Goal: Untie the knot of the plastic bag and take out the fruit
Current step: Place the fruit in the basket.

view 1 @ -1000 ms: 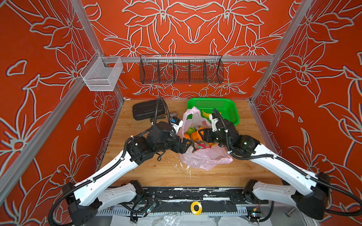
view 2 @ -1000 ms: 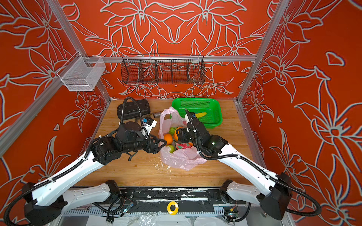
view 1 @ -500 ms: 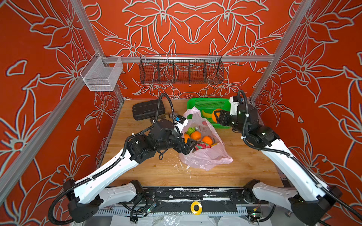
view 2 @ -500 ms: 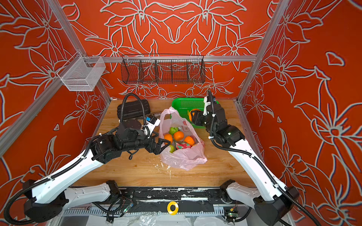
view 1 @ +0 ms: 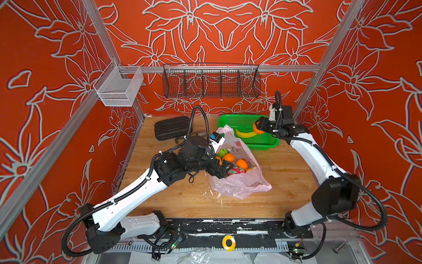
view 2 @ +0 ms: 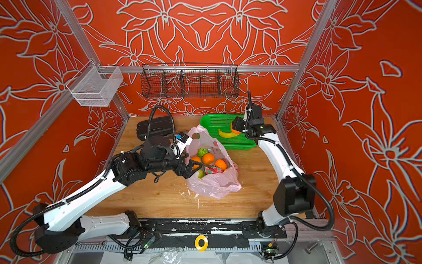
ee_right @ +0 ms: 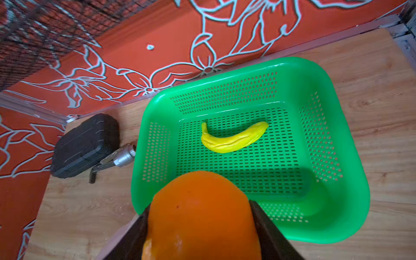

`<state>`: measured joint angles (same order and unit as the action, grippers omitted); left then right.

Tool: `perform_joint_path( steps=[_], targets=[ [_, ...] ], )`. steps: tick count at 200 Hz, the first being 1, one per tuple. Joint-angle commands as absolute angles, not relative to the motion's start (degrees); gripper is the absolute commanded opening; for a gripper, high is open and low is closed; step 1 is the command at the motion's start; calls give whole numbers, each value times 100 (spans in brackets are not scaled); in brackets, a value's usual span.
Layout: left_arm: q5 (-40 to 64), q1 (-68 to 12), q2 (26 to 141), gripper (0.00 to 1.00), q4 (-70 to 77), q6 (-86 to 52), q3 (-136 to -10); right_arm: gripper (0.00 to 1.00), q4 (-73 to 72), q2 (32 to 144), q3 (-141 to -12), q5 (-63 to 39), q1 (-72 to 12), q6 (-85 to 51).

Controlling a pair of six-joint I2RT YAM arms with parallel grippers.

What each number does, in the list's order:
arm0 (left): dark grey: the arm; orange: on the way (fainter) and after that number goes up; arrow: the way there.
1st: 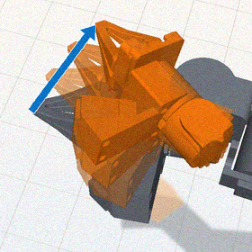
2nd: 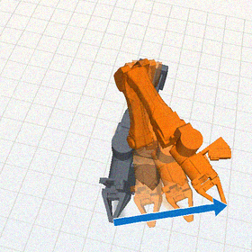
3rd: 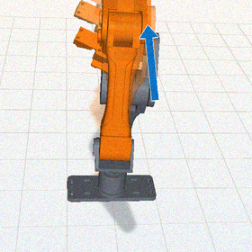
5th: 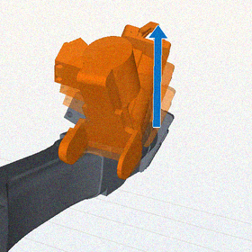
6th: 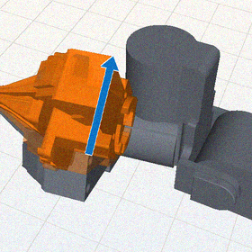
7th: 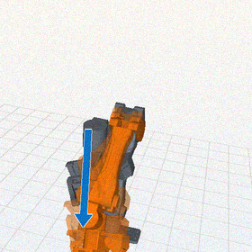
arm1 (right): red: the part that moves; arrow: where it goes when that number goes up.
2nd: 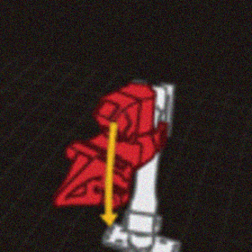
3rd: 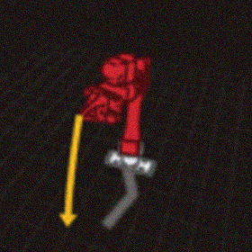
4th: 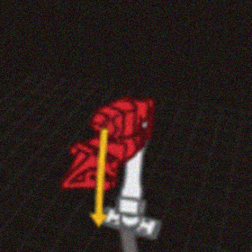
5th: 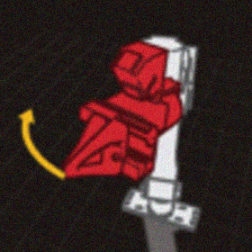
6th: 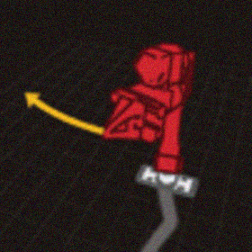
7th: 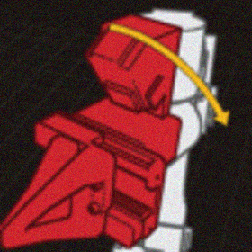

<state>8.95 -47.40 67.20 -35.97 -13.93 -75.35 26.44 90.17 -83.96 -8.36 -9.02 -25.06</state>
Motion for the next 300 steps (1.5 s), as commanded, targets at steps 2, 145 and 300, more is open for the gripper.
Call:
perform_joint_path(
  steps=[2, 145, 300],
  targets=[
    [891, -4798, 6880, 99, -3683, -1265, -7758, 54, 2965, 9634, -8881, -919, -703, -2111],
    [729, -4827, 8036, 99, -3667, -833, -8696, 54, 3963, 12307, -10395, 363, -321, -1297],
    [184, -4825, 7577, 99, -3727, -1492, -8267, 90, 4000, 10804, -9629, -253, -323, -1387]
  ],
)
